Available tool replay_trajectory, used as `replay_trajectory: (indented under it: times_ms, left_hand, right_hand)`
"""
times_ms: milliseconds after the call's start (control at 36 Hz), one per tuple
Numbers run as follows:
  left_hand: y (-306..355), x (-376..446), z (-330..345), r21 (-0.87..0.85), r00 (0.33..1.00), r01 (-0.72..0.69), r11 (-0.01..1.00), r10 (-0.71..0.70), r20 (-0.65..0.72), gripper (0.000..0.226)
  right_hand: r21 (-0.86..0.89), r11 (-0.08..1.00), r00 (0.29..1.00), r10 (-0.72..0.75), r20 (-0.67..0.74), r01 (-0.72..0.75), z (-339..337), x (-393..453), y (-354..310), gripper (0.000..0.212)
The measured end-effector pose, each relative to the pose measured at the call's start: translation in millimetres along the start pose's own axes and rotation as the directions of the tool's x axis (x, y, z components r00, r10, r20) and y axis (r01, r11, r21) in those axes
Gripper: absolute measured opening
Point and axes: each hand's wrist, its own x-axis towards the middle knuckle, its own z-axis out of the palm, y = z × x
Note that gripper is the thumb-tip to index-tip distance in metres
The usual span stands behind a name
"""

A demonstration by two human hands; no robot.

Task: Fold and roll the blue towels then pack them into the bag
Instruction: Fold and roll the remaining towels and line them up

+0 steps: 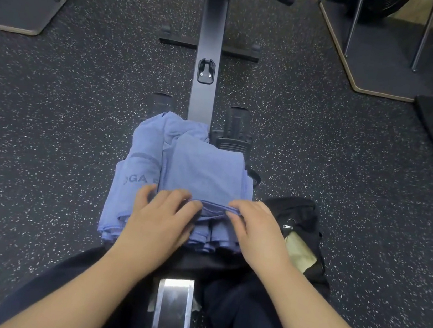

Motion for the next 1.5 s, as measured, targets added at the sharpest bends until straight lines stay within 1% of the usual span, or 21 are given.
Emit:
replay_trajectory:
  times_ms: [83, 139, 194, 250, 333, 389, 472, 556, 639, 722, 778, 861, 944, 1056, 1083, 1167, 1222, 1306, 1389, 1500]
  left_hand:
    - [4, 4, 5, 0.010, 0.999, -0.020, 1.000, 0.020, -0.034, 0.028]
    - [5, 5, 10, 0.034, 0.998, -0.023, 0.999, 0.025, -0.062, 0.019]
    - [5, 7, 14, 0.048, 0.995, -0.014, 0.999, 0.019, -0.093, 0.016]
    - [9, 10, 17, 0.058, 0.992, -0.014, 0.998, 0.021, -0.127, 0.013]
    - [21, 14, 23, 0.075, 0.987, -0.050, 0.996, 0.061, -0.146, 0.010]
    - [29, 17, 30, 0.073, 0.985, -0.065, 0.995, 0.075, -0.155, 0.011]
    - [38, 20, 34, 0.036, 0.976, -0.089, 0.995, 0.094, -0.195, 0.005]
    - [41, 20, 30, 0.007, 0.967, -0.113, 0.994, 0.111, -0.229, 0.010]
    - [38, 18, 28, 0.004, 0.963, -0.120, 0.993, 0.117, -0.245, 0.010]
    - [33, 16, 26, -0.001, 0.964, -0.119, 0.993, 0.115, -0.241, 0.009]
    - [33, 16, 25, -0.005, 0.965, -0.111, 0.994, 0.106, -0.240, 0.008]
    - [34, 16, 26, -0.019, 0.966, -0.098, 0.995, 0.090, -0.241, 0.004]
    - [35, 17, 28, -0.029, 0.970, -0.111, 0.993, 0.102, -0.220, 0.008]
    - [33, 17, 28, -0.038, 0.977, -0.133, 0.990, 0.125, -0.174, 0.005]
    - [33, 17, 28, -0.042, 0.978, -0.134, 0.990, 0.126, -0.165, 0.005]
    - [32, 18, 28, -0.056, 0.982, -0.140, 0.989, 0.132, -0.139, 0.010]
    - [33, 19, 27, -0.069, 0.981, -0.152, 0.986, 0.142, -0.131, 0.016]
    - [33, 20, 25, -0.085, 0.977, -0.175, 0.981, 0.163, -0.139, 0.026]
    - [32, 20, 27, -0.093, 0.974, -0.187, 0.978, 0.173, -0.144, 0.025]
    - [29, 19, 29, -0.092, 0.975, -0.196, 0.976, 0.183, -0.127, 0.021]
  right_hand:
    - [0.017, 1.000, 1.000, 0.015, -0.006, -0.015, 0, 1, 0, 0.011]
    - [0.019, 1.000, 1.000, 0.018, 0.020, -0.018, -1, 1, -1, 0.019]
    - [-0.020, 1.000, 0.999, 0.015, 0.033, -0.015, -1, -1, -2, 0.029]
    - [-0.050, 0.999, 1.000, 0.004, -0.004, -0.004, -2, -3, -2, 0.031]
    - [0.040, 0.998, 0.998, 0.055, -0.014, -0.054, -2, -5, -2, 0.018]
    - [0.076, 0.994, 0.997, 0.076, -0.010, -0.075, -2, -5, -3, 0.020]
    - [0.120, 0.990, 0.994, 0.081, -0.073, -0.072, -3, -5, -5, 0.020]
    - [0.164, 0.985, 0.988, 0.070, -0.135, -0.047, -4, -4, -6, 0.022]
    - [0.241, 0.968, 0.980, 0.110, -0.164, -0.069, -5, -3, -4, 0.026]
    - [0.280, 0.958, 0.976, 0.117, -0.183, -0.062, -7, -3, -1, 0.030]
    - [0.267, 0.962, 0.979, 0.104, -0.174, -0.054, -8, -3, 1, 0.030]
    - [0.230, 0.972, 0.991, 0.068, -0.113, -0.040, -7, -5, 4, 0.027]
    - [0.196, 0.980, 0.999, 0.038, -0.026, -0.032, -8, -7, 6, 0.021]
    - [0.181, 0.983, 1.000, -0.012, -0.002, 0.012, -10, -8, 4, 0.018]
    - [0.194, 0.981, 1.000, -0.001, -0.004, 0.002, -10, -8, 3, 0.018]
    - [0.297, 0.947, 0.992, 0.121, 0.023, -0.122, -10, -4, -1, 0.025]
    - [0.357, 0.919, 0.985, 0.168, 0.027, -0.166, -10, 2, -2, 0.029]
    - [0.334, 0.932, 0.990, 0.137, 0.037, -0.142, -8, 12, -1, 0.029]
    - [0.304, 0.946, 0.993, 0.100, 0.057, -0.113, -5, 25, 3, 0.031]
    - [0.327, 0.943, 0.998, 0.055, 0.017, -0.058, -1, 44, 4, 0.032]
